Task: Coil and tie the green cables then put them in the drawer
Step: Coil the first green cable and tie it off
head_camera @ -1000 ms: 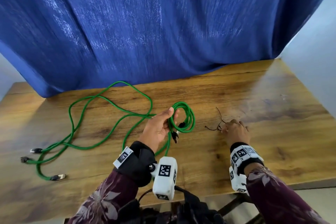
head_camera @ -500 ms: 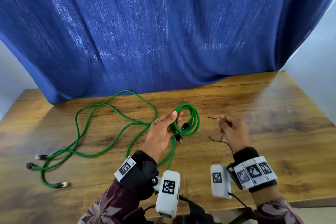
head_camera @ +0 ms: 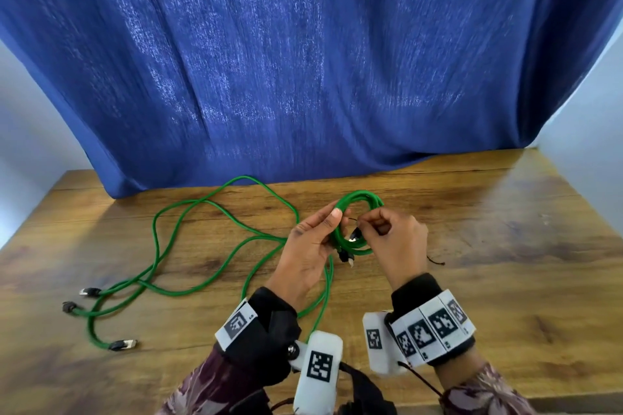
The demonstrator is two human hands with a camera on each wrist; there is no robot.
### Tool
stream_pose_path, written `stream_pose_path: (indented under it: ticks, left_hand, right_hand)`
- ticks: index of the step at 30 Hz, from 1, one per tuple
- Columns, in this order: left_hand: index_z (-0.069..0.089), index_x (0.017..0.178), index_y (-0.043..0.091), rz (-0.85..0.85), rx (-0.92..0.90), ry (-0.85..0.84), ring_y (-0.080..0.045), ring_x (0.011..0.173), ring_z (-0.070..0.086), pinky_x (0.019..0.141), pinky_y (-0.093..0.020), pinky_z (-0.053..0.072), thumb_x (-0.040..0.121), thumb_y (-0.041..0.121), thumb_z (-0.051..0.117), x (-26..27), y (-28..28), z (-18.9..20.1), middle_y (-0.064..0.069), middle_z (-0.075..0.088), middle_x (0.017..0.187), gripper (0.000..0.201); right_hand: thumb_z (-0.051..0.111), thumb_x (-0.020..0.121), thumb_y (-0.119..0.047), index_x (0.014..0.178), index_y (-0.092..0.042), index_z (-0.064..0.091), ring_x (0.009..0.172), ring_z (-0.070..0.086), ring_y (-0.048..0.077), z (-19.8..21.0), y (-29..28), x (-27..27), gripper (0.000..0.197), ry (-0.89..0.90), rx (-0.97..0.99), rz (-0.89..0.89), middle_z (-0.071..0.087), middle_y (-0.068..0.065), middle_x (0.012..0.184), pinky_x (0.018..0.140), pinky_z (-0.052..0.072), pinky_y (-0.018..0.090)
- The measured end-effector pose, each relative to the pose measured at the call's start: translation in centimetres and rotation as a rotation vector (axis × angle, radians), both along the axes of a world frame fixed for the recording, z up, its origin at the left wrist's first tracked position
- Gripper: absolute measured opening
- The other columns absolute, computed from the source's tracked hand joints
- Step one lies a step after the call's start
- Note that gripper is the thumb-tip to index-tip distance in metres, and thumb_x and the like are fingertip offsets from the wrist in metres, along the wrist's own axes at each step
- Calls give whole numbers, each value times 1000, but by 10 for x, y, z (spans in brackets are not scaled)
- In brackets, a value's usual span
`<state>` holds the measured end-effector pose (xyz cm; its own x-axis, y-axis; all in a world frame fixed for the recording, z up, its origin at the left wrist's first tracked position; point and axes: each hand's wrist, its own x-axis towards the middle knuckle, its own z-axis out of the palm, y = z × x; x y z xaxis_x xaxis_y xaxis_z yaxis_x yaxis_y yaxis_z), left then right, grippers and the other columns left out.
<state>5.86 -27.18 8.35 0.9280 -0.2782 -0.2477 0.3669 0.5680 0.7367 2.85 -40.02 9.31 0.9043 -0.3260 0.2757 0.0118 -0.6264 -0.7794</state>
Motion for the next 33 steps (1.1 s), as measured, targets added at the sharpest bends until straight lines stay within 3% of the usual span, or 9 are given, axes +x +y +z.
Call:
stream_pose_path:
  ticks: [5,10,14,16,20,22,27,31,33]
  left_hand:
    - [77,80,16,-13,-41,-21,-11,65,65,64,-21,56,71,11,61,-3,2,6,-5,69,71,20]
    - [75,89,13,-22,-68,-48,-9,70,67,65,-20,55,72,8,60,-6,2,11,-3,73,78,23]
    - [62,113,11,6,-100,-39,-9,68,68,66,-19,56,80,-1,56,-5,3,13,-3,73,79,36]
    - [56,120,7,12,-100,-37,-9,68,68,65,-19,56,76,0,59,-5,4,13,-3,73,79,45]
    - [68,94,4,12,-46,-66,-9,64,68,64,-19,56,84,-2,54,-7,4,18,-5,73,75,18]
    - [71,87,6,18,-13,-80,-9,63,67,65,-19,56,88,-2,51,-9,3,20,-6,72,73,21]
    - [67,99,10,48,84,-153,-5,64,63,66,-15,53,92,3,48,-19,-5,23,0,71,72,22]
    - [61,112,12,42,90,-176,-3,61,61,65,-14,51,93,3,45,-22,-8,24,1,67,67,26]
    - [60,116,12,17,99,-192,-3,66,62,70,-14,52,93,4,46,-23,-8,25,2,70,76,28]
  right_hand:
    - [74,75,-11,70,-14,69,55,53,-11,6,10,1,7,-136,-12,-35,60,-16,66,59,41,0]
    - [75,73,-9,70,-14,69,54,56,-2,10,16,1,8,-238,31,-38,67,-9,68,62,42,1]
    - [74,75,-9,73,-14,70,60,60,-2,10,16,1,7,-266,56,-30,67,-10,70,63,45,5]
    - [74,75,-9,74,-15,71,62,61,-6,9,15,0,7,-262,90,-25,65,-14,70,62,46,5]
    - [73,76,-8,74,-16,71,66,63,-1,10,16,-1,9,-273,116,-21,62,-17,68,62,48,7]
    - [73,77,-9,75,-16,71,61,63,2,9,17,-2,8,-260,106,-29,64,-16,69,62,50,11]
    - [71,78,-10,75,-14,71,62,63,6,4,19,-2,5,-255,39,-55,67,-8,70,63,47,12]
    - [70,79,-8,75,-14,69,60,62,6,3,19,-4,7,-256,17,-53,68,-6,70,63,51,22]
    - [69,79,-5,75,-17,64,59,61,2,4,20,-6,13,-251,77,-48,65,-10,69,63,51,15]
